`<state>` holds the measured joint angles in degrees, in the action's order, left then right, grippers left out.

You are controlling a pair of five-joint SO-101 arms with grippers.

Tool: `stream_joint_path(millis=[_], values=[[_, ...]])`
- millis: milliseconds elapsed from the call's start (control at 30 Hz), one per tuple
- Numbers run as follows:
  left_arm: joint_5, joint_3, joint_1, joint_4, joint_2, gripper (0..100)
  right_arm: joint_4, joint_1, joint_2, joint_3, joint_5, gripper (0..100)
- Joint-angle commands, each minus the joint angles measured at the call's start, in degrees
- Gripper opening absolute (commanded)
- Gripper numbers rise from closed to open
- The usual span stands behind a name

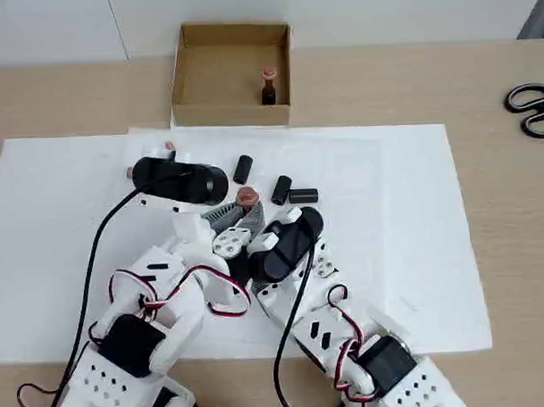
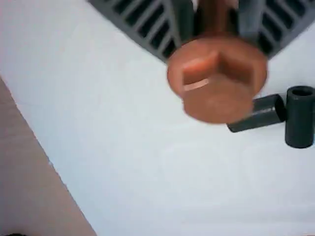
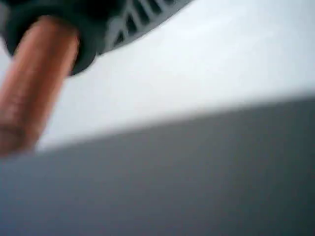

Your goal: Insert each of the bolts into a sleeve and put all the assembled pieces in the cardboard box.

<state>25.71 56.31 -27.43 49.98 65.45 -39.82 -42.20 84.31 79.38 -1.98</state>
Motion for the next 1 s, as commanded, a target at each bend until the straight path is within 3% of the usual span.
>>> stream_joint_path(millis=[0,967], values=[[-0.1,-0.2,0.0,2.5,0.2,0,1.5,0.6,0.9,-1.1,-0.5,0.4],[-2.9,1.4,-1.8,4.5,0.1,0,1.5,0.6,0.9,-0.9,-0.4,0.4]])
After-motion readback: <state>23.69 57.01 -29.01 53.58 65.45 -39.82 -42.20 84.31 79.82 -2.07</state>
